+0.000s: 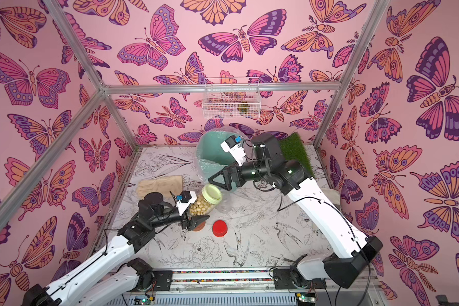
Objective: Empty moldy peanuts from jars
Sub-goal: Unscrew the lid from the jar.
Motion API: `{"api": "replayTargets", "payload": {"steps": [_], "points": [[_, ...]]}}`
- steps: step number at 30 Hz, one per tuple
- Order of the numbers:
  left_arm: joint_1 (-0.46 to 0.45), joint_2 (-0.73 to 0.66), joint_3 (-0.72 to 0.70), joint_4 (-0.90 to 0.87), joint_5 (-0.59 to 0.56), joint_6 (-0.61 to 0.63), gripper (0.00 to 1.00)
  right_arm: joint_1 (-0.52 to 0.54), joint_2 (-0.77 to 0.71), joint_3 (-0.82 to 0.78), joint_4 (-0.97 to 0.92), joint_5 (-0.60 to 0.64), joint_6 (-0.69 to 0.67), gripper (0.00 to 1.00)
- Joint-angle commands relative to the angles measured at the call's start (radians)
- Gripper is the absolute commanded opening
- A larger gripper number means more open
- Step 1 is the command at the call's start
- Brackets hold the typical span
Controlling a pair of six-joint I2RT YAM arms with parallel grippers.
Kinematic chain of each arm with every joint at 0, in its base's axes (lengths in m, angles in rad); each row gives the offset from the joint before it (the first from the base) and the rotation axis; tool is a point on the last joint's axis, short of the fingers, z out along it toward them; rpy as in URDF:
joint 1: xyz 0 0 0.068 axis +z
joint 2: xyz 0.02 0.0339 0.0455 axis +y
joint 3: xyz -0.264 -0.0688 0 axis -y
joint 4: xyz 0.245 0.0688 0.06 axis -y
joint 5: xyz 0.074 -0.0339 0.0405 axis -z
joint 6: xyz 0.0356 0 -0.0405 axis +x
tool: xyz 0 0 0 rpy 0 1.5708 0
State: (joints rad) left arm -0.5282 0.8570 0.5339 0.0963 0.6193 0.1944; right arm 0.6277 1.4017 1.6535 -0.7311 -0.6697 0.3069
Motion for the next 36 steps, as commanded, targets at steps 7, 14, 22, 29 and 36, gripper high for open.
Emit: {"api": "replayTargets", "payload": {"steps": [7, 14, 22, 29, 36], "points": [[0.007, -0.031, -0.005, 0.084, -0.01, 0.011, 0.0, 0.029, 0.014, -0.05, -0.157, 0.097, 0.35, 0.99], [0.007, -0.027, -0.01, 0.09, -0.007, 0.008, 0.0, 0.089, 0.069, -0.033, -0.121, 0.117, 0.398, 0.99], [0.007, -0.032, -0.019, 0.093, -0.008, 0.007, 0.0, 0.122, 0.089, -0.066, -0.037, 0.128, 0.449, 0.99], [0.007, -0.03, -0.018, 0.097, -0.009, 0.005, 0.0, 0.144, 0.131, -0.024, -0.067, 0.136, 0.417, 0.99], [0.007, -0.033, -0.02, 0.098, -0.009, 0.004, 0.0, 0.149, 0.161, 0.027, -0.173, 0.171, 0.335, 0.94]]}}
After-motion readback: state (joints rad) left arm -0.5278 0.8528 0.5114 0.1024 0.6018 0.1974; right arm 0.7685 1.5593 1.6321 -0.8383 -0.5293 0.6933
